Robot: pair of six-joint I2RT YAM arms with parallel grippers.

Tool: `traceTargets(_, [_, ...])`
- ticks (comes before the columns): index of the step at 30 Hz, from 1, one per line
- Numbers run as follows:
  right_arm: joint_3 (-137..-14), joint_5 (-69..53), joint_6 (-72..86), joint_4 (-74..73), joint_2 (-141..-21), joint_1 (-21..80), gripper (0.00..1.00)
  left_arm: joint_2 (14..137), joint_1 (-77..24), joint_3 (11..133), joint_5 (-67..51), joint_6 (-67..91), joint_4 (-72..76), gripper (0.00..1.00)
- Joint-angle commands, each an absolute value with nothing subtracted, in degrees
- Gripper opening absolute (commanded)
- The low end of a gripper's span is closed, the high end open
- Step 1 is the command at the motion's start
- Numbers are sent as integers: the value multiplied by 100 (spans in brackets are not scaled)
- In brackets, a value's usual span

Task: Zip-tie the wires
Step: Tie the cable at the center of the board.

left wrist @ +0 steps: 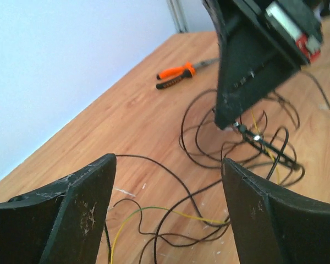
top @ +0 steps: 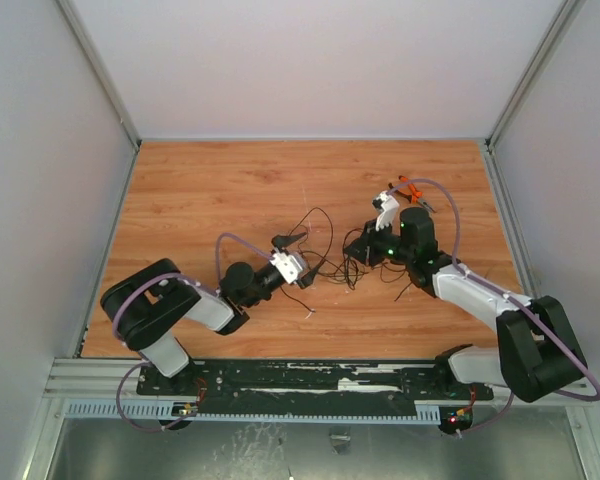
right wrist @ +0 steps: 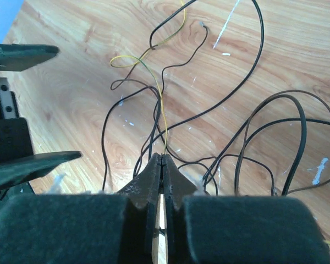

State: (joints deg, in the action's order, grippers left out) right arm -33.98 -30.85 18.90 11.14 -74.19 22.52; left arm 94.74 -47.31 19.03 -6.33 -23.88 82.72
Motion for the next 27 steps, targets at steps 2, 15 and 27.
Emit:
traceTargets(2, [-3267,-2205,2362,1320,-7037,2482,0,8725,-4693,1855,82,-1055,8328,83])
traceTargets(15, [-3197,-847,3464,1526,-6935,3027,0,7031,-4693,3363,360,1050,3225,77])
traceTargets(27, [-3514,-574,3993,781,-7063,3227,0,7509,-4596,3326,-1431,2319,3043,76])
